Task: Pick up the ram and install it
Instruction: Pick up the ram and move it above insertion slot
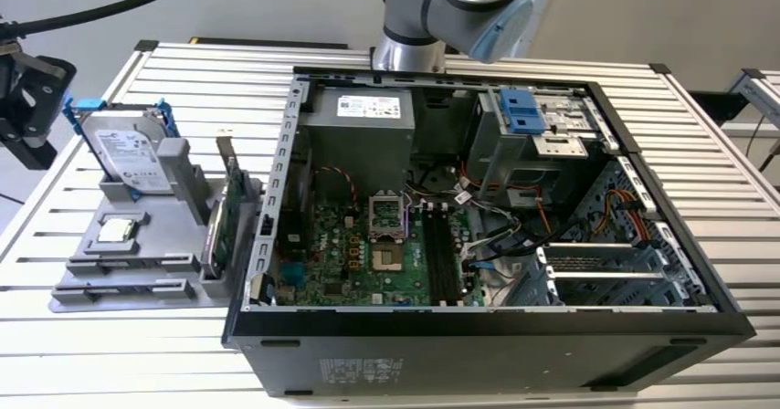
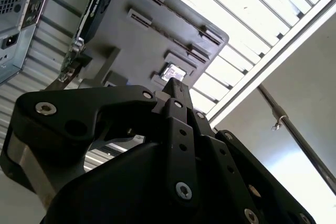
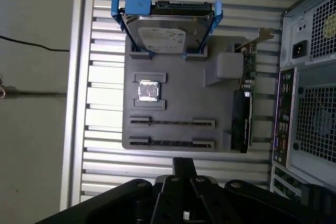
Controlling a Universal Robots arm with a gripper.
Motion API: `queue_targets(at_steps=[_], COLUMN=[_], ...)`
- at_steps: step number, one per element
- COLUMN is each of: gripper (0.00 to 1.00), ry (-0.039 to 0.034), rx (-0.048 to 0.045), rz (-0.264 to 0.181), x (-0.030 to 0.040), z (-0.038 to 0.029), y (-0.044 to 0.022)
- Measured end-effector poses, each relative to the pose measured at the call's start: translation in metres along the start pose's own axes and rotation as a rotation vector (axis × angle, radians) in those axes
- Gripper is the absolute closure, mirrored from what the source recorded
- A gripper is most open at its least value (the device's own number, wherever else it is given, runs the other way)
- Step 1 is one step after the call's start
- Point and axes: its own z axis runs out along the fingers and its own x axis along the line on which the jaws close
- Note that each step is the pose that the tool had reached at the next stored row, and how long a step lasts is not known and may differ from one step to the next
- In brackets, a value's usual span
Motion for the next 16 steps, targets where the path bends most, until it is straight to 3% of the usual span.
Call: queue_targets(at_steps=[16], gripper=[1.0], ry=[0.0056], rx=[-0.0003], rz=[-0.097], x=[0.0002], z=[0.0], y=[0.0])
